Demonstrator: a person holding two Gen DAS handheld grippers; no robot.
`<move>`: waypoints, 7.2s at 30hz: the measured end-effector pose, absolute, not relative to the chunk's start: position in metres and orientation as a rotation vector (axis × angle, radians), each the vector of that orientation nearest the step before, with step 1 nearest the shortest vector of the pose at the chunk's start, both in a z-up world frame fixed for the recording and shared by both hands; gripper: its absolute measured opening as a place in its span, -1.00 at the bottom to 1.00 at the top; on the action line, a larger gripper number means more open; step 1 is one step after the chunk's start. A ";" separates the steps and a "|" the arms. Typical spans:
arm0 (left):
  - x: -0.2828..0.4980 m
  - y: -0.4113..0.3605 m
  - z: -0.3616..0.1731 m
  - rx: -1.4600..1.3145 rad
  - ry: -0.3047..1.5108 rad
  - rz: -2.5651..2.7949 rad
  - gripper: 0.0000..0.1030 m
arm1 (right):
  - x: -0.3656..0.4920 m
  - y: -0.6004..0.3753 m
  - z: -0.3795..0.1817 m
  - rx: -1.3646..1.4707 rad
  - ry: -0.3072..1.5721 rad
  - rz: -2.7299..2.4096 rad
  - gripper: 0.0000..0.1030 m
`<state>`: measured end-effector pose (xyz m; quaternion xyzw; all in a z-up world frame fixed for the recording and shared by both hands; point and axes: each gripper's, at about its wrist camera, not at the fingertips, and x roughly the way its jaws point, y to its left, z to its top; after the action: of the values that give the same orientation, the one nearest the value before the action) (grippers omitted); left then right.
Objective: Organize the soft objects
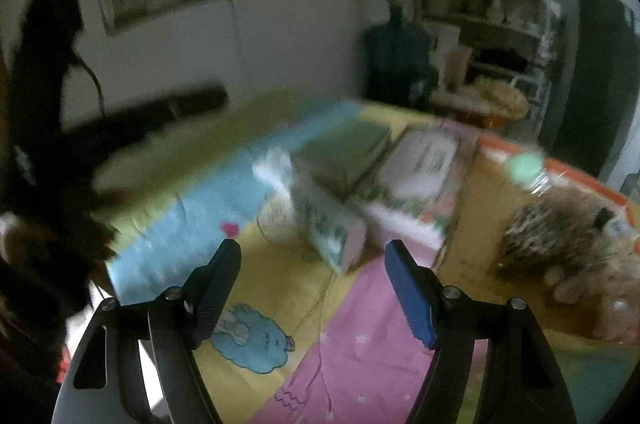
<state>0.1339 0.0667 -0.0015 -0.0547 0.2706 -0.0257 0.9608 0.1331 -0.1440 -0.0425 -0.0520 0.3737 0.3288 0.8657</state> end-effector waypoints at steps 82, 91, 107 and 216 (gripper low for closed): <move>0.271 0.082 -0.110 0.563 0.908 -1.000 0.40 | 0.164 -0.136 -0.098 -0.041 0.908 0.778 -0.12; 0.239 0.097 -0.106 0.448 0.866 -0.676 0.24 | 0.163 -0.136 -0.101 -0.025 0.900 0.815 -0.12; 0.187 0.105 -0.085 0.153 0.835 -0.115 -0.13 | 0.130 -0.137 -0.090 0.002 0.860 0.816 -0.12; 0.312 -0.196 -0.088 -0.024 0.844 -0.225 -0.17 | 0.301 -0.380 -0.073 -0.073 0.857 0.446 -0.12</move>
<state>0.3124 -0.1964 -0.0879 -0.0115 0.4088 -0.1088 0.9061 0.3011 -0.3803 -0.0734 -0.0352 0.4120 0.2146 0.8849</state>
